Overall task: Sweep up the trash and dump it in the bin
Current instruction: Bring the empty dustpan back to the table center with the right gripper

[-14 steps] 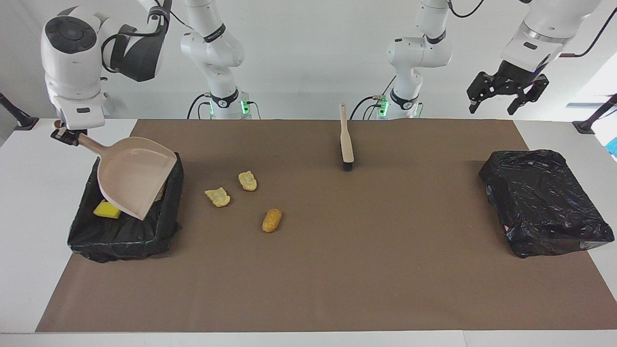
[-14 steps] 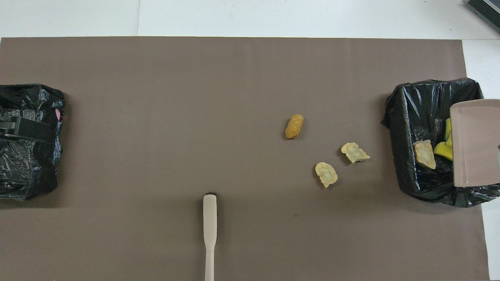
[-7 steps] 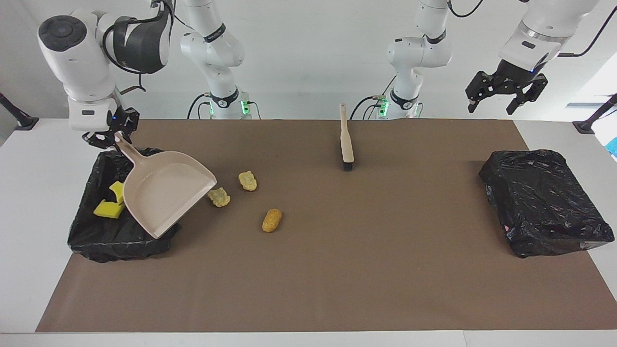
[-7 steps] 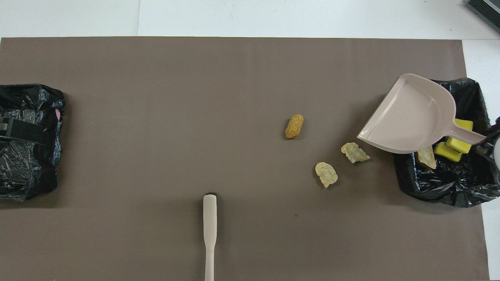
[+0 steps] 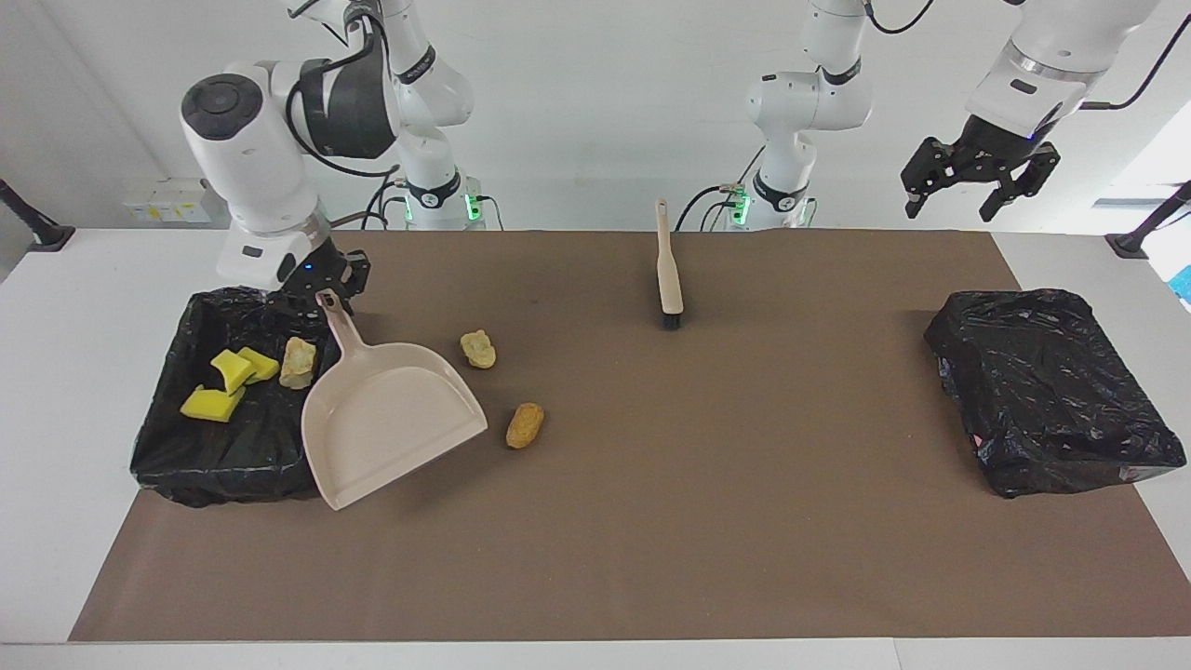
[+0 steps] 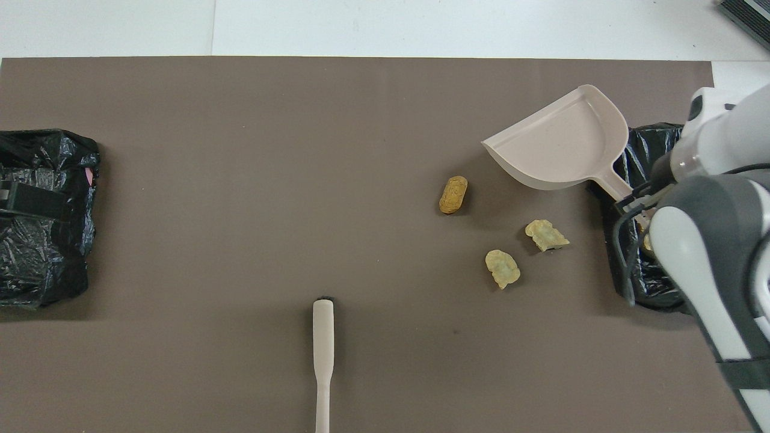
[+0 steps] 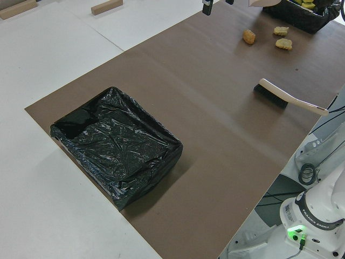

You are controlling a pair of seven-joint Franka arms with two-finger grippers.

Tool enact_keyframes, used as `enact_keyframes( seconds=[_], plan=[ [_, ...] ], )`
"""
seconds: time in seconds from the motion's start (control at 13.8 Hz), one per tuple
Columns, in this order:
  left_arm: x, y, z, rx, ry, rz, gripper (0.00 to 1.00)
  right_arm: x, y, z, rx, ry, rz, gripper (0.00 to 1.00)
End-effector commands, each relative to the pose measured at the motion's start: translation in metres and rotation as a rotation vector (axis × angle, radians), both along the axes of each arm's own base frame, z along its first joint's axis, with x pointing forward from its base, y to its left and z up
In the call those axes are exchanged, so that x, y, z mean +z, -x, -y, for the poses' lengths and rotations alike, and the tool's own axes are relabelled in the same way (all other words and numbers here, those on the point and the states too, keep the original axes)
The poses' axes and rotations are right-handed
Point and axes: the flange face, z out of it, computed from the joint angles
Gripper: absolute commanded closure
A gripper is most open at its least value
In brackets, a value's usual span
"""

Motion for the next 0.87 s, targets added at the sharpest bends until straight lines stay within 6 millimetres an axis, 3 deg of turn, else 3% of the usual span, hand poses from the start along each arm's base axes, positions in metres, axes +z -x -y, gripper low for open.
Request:
enact_keyframes(
  seconds=[0.0,0.07,0.22,0.29,0.58,0.8],
  plan=[
    [0.005,0.0,-0.001,-0.002,-0.007,0.003,0.0,-0.01,-0.006,-0.054,-0.118,-0.026,0.044,1.0],
    [0.004,0.001,-0.002,-0.003,-0.007,-0.001,0.0,-0.015,-0.005,-0.08,-0.15,-0.026,0.054,1.0],
    [0.005,0.003,-0.003,0.001,-0.007,0.002,0.0,-0.027,-0.001,-0.155,-0.211,-0.042,0.084,1.0],
    [0.005,0.002,-0.003,0.001,-0.007,0.003,0.0,-0.032,0.0,-0.177,-0.248,-0.042,0.084,1.0],
    [0.002,0.003,-0.003,-0.006,-0.007,-0.003,0.0,-0.065,0.012,-0.298,-0.385,-0.075,0.115,1.0],
    [0.004,0.004,-0.003,-0.013,-0.007,0.001,0.0,-0.086,0.009,-0.383,-0.479,-0.096,0.173,1.0]
  ],
)
